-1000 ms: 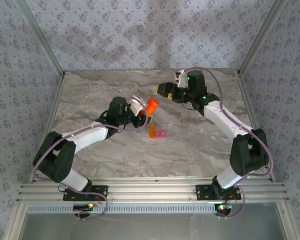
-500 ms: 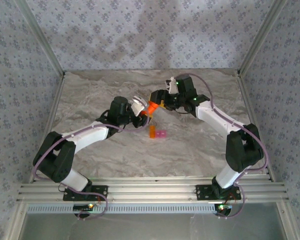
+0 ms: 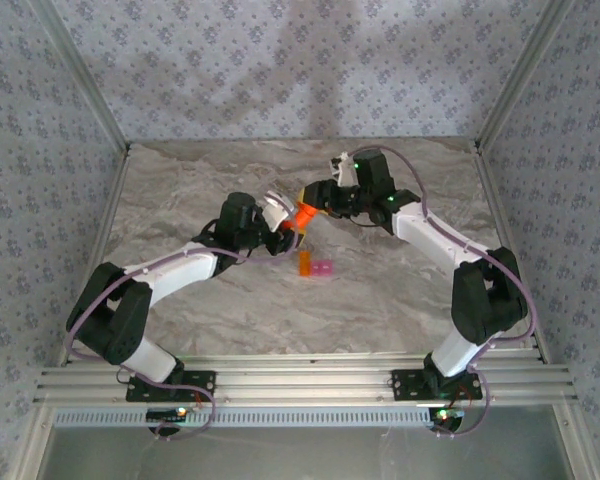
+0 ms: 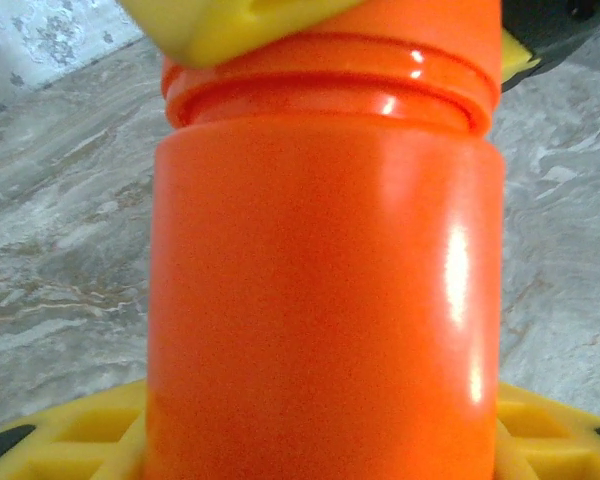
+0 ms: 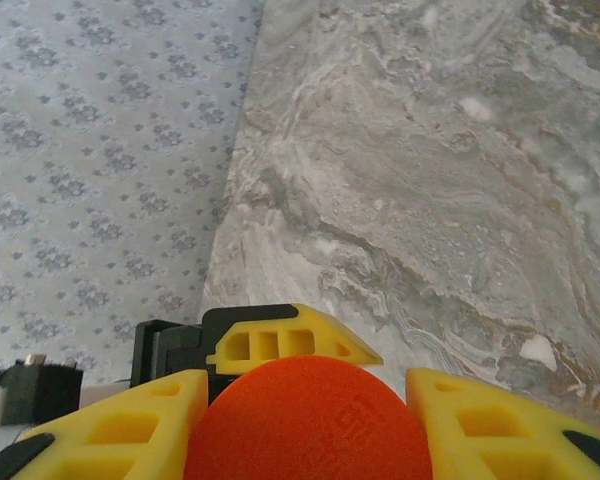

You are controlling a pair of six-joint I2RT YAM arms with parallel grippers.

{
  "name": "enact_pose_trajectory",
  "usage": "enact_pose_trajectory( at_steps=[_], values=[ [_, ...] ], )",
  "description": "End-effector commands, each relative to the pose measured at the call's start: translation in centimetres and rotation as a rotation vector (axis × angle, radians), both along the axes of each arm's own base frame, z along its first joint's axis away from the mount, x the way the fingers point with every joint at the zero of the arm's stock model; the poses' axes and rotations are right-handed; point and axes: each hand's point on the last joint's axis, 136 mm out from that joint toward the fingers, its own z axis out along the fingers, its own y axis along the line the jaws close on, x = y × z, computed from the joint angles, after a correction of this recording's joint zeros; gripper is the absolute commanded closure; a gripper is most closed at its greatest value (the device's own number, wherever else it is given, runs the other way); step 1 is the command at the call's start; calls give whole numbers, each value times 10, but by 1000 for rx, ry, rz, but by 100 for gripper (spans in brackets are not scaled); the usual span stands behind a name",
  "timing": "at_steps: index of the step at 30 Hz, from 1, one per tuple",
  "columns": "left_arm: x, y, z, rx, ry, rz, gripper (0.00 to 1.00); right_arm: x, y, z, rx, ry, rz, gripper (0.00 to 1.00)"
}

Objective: Sort the pills into containers

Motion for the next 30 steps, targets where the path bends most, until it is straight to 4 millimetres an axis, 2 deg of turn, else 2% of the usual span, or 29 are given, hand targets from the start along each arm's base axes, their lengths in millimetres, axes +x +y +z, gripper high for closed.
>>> enact_pose_trajectory(
  at_steps=[1,4,8,13,14,15,16,18,20,25,30],
  values=[
    [-5,-6,36,-156,11,-84,100,11,-16,36,25,-238,21,71],
    [-8,-2,48,-236,38,-113,100,8,-21,55,12,-406,76,70],
    [-15,-2,53,-269,69,-157,100,-4,-24,51,-37,-520,156,70],
    [-17,-4,51,-268,90,-178,100,-8,-24,43,-69,-518,198,71],
    [-16,-4,51,-268,91,-179,100,-9,-23,42,-65,-514,205,69],
    [-16,-5,51,-265,95,-179,100,-7,-21,55,-57,-535,208,65],
    [-15,-5,51,-263,95,-177,100,-8,-19,56,-55,-529,214,58],
    [-12,-4,49,-251,94,-164,100,-10,-17,57,-44,-500,203,36],
    [-9,-4,45,-230,88,-144,100,-6,-21,59,-30,-457,153,26],
    [-2,-2,34,-144,45,-79,100,5,-30,60,33,-320,33,21],
    [3,-3,20,-42,-6,-35,100,15,-37,40,28,-119,-97,21]
  ],
)
